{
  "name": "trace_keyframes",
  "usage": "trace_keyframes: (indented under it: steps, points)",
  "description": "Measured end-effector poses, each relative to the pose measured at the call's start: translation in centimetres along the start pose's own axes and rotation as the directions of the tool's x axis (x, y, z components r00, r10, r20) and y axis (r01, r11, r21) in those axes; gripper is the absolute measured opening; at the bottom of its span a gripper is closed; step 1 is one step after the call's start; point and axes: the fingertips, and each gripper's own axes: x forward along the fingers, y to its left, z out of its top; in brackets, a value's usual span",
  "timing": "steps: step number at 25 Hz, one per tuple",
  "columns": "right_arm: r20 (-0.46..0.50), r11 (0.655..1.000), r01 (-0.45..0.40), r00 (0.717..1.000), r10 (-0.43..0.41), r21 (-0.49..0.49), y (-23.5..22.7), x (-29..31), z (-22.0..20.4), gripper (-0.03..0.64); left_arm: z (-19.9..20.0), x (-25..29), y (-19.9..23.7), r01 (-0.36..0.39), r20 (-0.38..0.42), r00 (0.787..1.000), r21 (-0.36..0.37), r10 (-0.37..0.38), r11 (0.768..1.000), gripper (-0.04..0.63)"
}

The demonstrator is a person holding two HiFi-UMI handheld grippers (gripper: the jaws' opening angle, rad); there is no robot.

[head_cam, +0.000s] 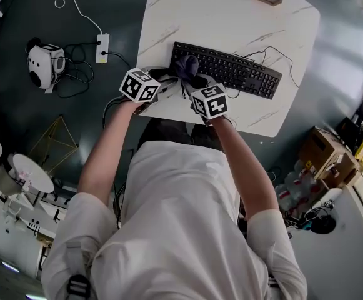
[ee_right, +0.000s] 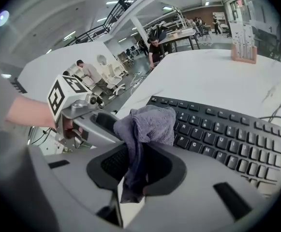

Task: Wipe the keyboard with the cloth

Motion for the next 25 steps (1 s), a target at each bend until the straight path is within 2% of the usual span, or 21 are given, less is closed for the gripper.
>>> trace_keyframes:
  steps: [4,10,14,17,20,25]
  points:
    - [-0.047,0.996,-0.09,0.995,0.09,-0.007,1.0,0.3,0.4,0.091,-0.2,0.0,-0.2,0.016,-0.016,1.0,0.024,-0.015,1.0,0.19]
    - [-0.117,0.985,-0.171,0.978,0.17,0.009,1.6,1.0,1.2,0.087,-0.1,-0.1,-0.2,0.022,-0.026,0.999,0.027,-0.021,0.999,0.199]
    - [-0.089,0.958,-0.285,0.955,0.284,-0.002,2.9,-0.1,2.8,0.087,-0.2,-0.1,-0.5,0.022,-0.025,0.999,0.025,-0.021,0.999,0.218]
    - [-0.073,0.946,-0.323,0.944,0.323,0.009,3.0,0.1,3.3,0.086,-0.4,-0.1,-0.5,0.007,-0.025,1.0,0.021,-0.007,1.0,0.218]
    - [-0.047,0.952,-0.301,0.952,0.304,0.057,1.4,0.6,3.0,0.086,-0.3,0.0,-0.2,-0.022,-0.017,1.0,-0.001,0.022,1.0,0.218]
    - [0.036,0.968,-0.207,0.978,0.204,0.144,-3.2,-1.4,2.5,0.081,-0.1,0.1,0.3,-0.074,-0.002,0.997,-0.053,0.074,0.996,0.218]
